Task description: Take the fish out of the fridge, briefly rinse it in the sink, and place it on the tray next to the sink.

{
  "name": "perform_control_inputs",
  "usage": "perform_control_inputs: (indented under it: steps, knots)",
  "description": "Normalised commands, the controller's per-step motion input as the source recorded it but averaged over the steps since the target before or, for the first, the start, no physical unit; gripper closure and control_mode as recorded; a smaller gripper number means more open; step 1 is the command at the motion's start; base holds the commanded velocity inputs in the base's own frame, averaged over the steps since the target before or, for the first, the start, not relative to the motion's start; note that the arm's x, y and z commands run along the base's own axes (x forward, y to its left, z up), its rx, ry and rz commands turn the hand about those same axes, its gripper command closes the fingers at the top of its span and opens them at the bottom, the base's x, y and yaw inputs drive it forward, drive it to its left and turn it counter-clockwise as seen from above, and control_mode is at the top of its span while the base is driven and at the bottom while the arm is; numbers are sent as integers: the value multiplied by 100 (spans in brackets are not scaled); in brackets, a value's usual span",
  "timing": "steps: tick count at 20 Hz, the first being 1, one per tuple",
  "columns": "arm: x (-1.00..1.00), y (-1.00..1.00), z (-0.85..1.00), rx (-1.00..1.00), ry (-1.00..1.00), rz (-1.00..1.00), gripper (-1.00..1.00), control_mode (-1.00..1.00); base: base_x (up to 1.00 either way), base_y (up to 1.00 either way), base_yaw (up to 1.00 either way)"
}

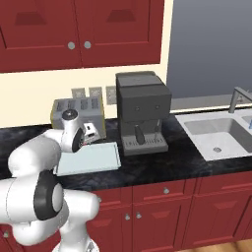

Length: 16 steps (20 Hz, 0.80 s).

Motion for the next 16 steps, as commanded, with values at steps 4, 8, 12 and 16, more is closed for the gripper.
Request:
perform_control_inputs:
  steps: [4, 8, 12, 16]
  knots:
    - [-57, 0, 95, 3, -14, -3, -100, -100, 0, 0, 0]
    - [-83, 0, 91, 1, -20, 0, -100, -100, 0, 0, 0]
    - [-100, -3, 100, 1, -42, 0, -100, -100, 0, 0, 0]
    - [-100, -64, 95, 10, -51, 0, -100, -100, 0, 0, 0]
